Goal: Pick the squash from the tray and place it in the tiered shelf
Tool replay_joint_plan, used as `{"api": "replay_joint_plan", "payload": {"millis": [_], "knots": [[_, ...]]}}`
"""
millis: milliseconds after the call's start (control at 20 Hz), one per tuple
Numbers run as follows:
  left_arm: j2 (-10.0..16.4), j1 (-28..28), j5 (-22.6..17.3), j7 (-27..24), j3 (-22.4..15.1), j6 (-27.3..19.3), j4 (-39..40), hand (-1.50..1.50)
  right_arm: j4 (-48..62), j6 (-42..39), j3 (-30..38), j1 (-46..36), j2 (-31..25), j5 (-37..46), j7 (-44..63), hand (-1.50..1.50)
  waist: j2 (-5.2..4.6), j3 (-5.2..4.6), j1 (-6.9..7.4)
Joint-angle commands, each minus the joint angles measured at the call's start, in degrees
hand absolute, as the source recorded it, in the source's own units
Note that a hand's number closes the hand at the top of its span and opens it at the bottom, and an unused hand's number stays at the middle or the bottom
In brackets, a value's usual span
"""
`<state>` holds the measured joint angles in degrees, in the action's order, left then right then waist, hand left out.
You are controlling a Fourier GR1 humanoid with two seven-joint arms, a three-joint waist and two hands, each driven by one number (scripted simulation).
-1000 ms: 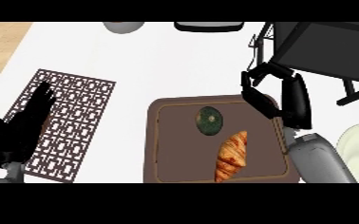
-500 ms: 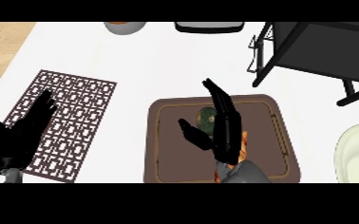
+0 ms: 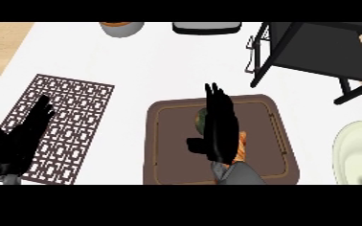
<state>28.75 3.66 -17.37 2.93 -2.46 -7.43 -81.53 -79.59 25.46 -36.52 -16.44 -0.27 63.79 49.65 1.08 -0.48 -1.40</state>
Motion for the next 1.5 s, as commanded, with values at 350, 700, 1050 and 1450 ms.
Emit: {"api": "replay_joint_plan", "payload": {"millis": [350,700,1050,1450], "knots": [[0.2,-3.13,-0.17,-0.34,0.65,2.4,3.0,0.0,-8.57,-41.38,-7.45,-8.42,0.25,-3.29,25.47,-1.5,-0.76,0.28,1.07],[-3.51,-1.84,1.94,-2.71,-0.85,0.76,1.77,0.0,-8.07,-47.64,-2.64,-11.62,0.22,-5.91,26.3,-1.5,-0.91,0.41,1.51],[-2.39,1.16,1.54,-1.11,0.34,2.17,-0.93,0.0,-1.52,-47.49,4.25,-12.04,-1.04,-5.1,19.65,-1.5,-0.99,0.46,1.92],[-3.99,-2.21,3.58,-0.17,2.2,3.12,1.81,0.0,-2.51,-45.97,3.16,-8.07,0.2,-1.16,17.3,-1.5,-1.04,0.47,1.55]]}}
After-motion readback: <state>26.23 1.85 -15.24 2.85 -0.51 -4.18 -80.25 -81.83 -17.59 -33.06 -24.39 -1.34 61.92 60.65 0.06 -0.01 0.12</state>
